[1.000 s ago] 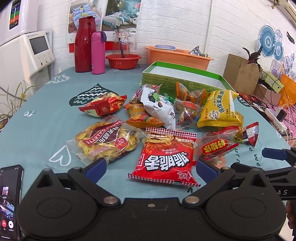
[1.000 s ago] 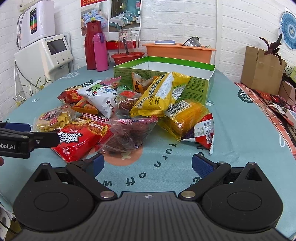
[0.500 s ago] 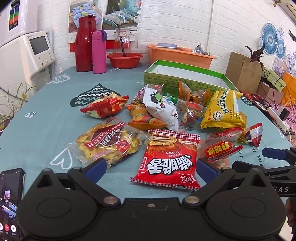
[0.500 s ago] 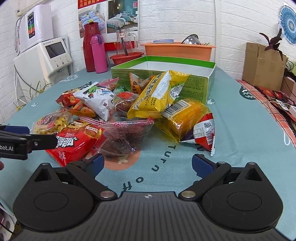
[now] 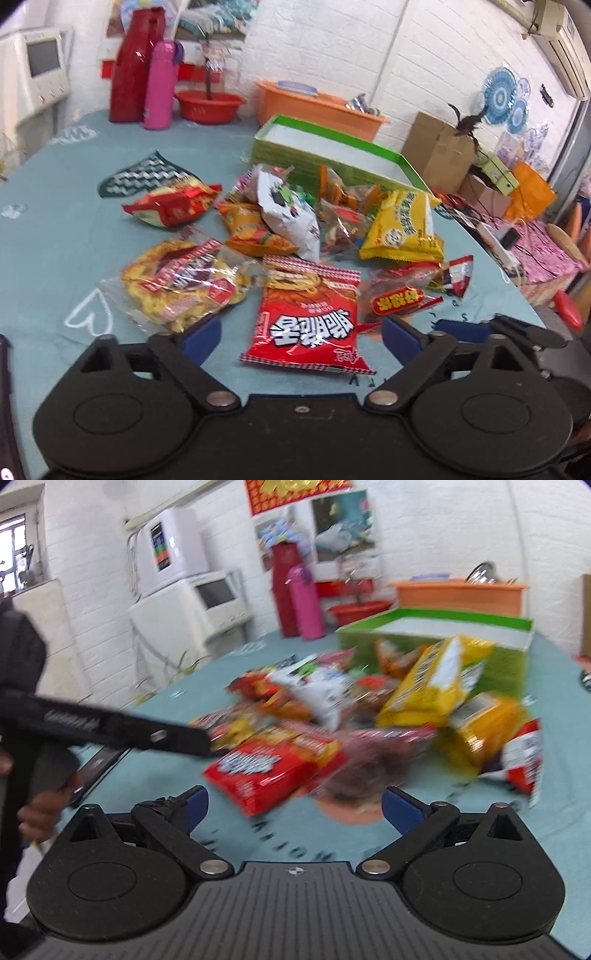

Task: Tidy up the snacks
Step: 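Grasp the red chip bag with the left gripper, then carry the red chip bag into the green box and release it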

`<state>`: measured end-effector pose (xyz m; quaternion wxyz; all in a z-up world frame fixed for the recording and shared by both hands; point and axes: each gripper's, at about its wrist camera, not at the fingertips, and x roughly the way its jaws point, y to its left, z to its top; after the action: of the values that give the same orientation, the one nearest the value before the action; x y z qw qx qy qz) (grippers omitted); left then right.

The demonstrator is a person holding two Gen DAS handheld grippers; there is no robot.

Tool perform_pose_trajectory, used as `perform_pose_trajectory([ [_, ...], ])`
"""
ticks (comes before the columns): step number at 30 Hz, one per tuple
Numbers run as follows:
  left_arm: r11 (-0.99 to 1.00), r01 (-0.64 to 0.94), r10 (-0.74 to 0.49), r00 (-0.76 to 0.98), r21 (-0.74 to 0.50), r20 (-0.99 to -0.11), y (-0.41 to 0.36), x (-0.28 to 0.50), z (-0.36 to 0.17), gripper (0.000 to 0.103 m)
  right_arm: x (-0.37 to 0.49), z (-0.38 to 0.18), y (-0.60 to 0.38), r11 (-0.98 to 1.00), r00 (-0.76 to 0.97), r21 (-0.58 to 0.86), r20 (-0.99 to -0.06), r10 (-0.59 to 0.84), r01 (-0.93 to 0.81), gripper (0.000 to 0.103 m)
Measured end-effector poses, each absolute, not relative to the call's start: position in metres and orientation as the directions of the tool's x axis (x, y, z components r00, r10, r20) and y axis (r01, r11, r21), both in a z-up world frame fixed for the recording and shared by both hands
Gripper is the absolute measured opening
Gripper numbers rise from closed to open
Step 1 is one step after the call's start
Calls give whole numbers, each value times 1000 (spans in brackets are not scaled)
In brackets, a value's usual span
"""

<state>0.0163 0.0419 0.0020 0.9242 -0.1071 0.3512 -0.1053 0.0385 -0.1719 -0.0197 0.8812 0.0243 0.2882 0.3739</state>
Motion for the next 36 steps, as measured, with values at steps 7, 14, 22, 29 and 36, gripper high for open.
perform_pose_trajectory([
  [7, 939, 114, -314, 669, -324, -674, 48, 42, -13, 82, 50, -27, -132, 684, 493, 283, -519, 698, -672, 88],
  [14, 916, 109, -365, 627, -386, -688, 54, 61, -24, 79, 70, -36, -132, 728, 519, 328, -533, 668, -602, 90],
  [22, 925, 128, -353, 639, -358, -683, 43, 64, -26, 88, 69, -40, -127, 730, 537, 288, -523, 662, -620, 103],
  [29, 933, 118, -327, 673, -340, -664, 33, 45, -20, 82, 61, -36, -132, 753, 574, 232, -523, 630, -615, 69],
  [36, 936, 187, -330, 765, -299, -553, 21, 28, 32, 81, 42, 1, -147, 746, 640, 170, -416, 646, -643, 65],
])
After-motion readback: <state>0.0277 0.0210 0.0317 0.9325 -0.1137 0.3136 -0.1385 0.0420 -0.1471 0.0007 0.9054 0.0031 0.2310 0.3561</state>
